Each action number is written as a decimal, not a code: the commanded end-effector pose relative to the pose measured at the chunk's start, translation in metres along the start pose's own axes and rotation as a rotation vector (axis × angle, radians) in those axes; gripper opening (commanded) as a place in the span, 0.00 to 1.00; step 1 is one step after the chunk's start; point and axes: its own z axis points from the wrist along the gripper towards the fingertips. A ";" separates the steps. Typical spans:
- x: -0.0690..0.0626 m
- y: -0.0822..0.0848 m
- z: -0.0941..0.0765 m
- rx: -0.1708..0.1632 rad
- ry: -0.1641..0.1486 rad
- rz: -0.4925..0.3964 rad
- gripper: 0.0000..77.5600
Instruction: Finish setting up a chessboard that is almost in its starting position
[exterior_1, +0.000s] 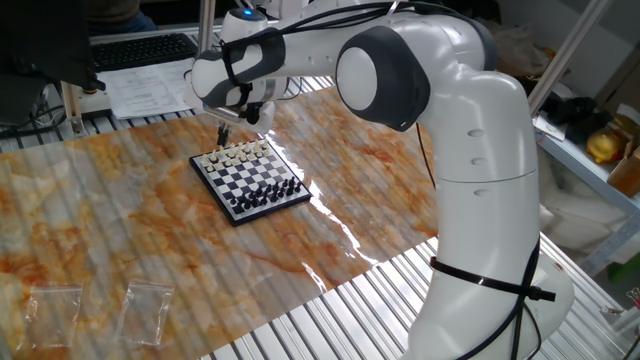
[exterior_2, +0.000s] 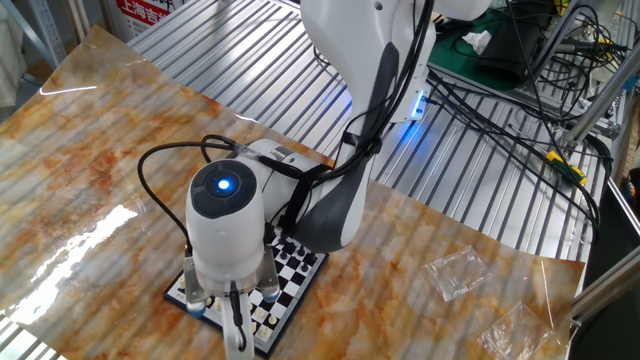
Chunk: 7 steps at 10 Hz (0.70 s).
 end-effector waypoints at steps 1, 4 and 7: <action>0.003 -0.001 -0.002 -0.010 0.004 0.003 0.02; 0.004 -0.003 -0.001 -0.013 0.007 -0.007 0.02; 0.005 -0.003 0.003 -0.015 0.006 -0.020 0.02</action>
